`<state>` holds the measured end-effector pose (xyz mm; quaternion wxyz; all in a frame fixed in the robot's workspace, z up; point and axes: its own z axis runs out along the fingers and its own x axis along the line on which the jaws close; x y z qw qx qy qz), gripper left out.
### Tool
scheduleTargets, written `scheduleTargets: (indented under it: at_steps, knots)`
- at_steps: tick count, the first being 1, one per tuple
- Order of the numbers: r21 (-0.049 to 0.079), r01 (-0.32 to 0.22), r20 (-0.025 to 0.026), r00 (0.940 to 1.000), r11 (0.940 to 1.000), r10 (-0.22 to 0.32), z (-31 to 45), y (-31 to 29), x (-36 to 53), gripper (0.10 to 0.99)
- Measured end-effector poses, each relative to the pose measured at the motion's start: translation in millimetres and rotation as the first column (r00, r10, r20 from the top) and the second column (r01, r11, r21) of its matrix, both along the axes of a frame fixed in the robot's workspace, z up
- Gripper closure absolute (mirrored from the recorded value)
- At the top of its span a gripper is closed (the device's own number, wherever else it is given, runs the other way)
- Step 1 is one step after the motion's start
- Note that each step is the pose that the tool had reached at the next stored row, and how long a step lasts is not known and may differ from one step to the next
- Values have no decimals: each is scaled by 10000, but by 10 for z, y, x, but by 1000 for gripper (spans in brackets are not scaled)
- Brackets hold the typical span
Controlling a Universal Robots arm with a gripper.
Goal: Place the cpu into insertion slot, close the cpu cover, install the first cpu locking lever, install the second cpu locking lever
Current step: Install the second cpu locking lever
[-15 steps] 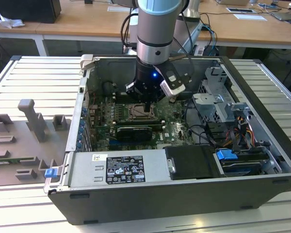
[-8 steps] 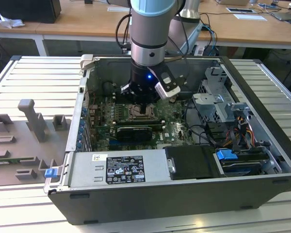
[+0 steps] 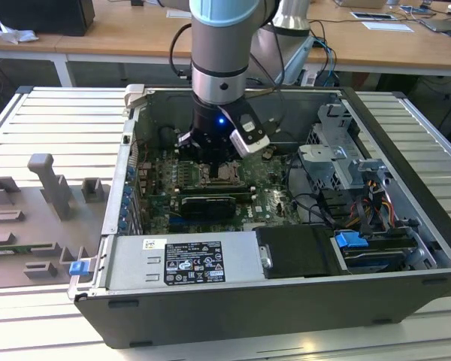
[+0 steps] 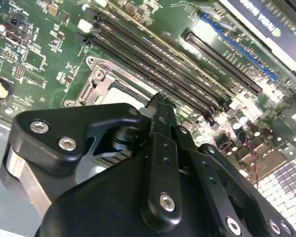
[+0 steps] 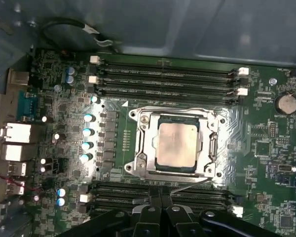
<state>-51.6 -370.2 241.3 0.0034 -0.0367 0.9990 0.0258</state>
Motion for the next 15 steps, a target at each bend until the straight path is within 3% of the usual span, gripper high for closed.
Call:
scheduleTargets:
  at_steps: [3, 9, 15]
  knots:
    - [32, -1, 6, 10000, 10000, 1, -8, -33, -81, 980]
    - [106, -18, 7, 10000, 9999, 18, -160, -34, -115, 980]
    - [438, -37, 24, 10000, 9990, 36, -233, -38, -187, 980]
